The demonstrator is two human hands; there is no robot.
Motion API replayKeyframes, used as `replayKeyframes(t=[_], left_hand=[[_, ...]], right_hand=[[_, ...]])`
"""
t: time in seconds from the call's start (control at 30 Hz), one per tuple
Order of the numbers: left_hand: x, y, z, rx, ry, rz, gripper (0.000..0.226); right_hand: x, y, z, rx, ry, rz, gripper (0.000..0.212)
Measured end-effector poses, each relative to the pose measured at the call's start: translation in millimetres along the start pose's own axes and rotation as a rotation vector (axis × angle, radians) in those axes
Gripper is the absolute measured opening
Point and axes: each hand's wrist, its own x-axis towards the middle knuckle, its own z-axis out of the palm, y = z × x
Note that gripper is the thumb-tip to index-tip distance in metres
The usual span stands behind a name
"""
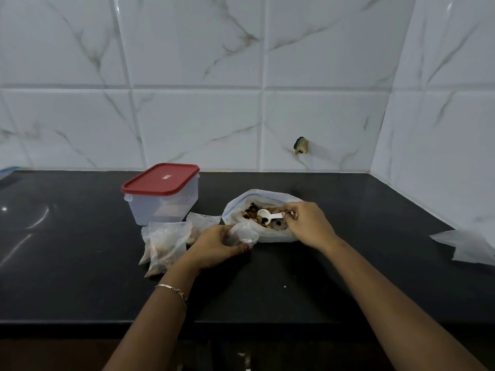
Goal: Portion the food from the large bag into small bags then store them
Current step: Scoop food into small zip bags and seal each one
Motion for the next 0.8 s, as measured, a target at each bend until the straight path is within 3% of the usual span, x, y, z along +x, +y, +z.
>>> replayKeyframes(t=[0.13, 0.2, 0.43, 0.63, 0.8], left_hand=[[0.3, -0.4, 1.1, -0.024, -0.013, 0.012, 0.038], [0.2, 0.8, 1.3, -0.025, -0.021, 0.020, 0.025], [2.1, 3.9, 1.7, -0.058, -0.086, 0.087, 0.024], [5.6, 6.5, 4.0, -0.182, -0.103, 0.129, 0.046], [2.7, 9.8, 3.7, -0.232, -0.132, 0.153, 0.040]], right_hand=[[-12.3, -10.1, 4.4, -0.155, 0.079, -0.083, 0.030], [-14.2, -14.5, 9.3, -0.088, 0.062, -0.030, 0.030], [-16.0, -17.4, 20.7, 0.382, 0.007, 0.370, 0.026], [-21.3, -19.7, 26.6, 0.248, -0.020, 0.327, 0.028], [-16.3, -24.2, 31.7, 0.518, 0.001, 0.450, 0.022]])
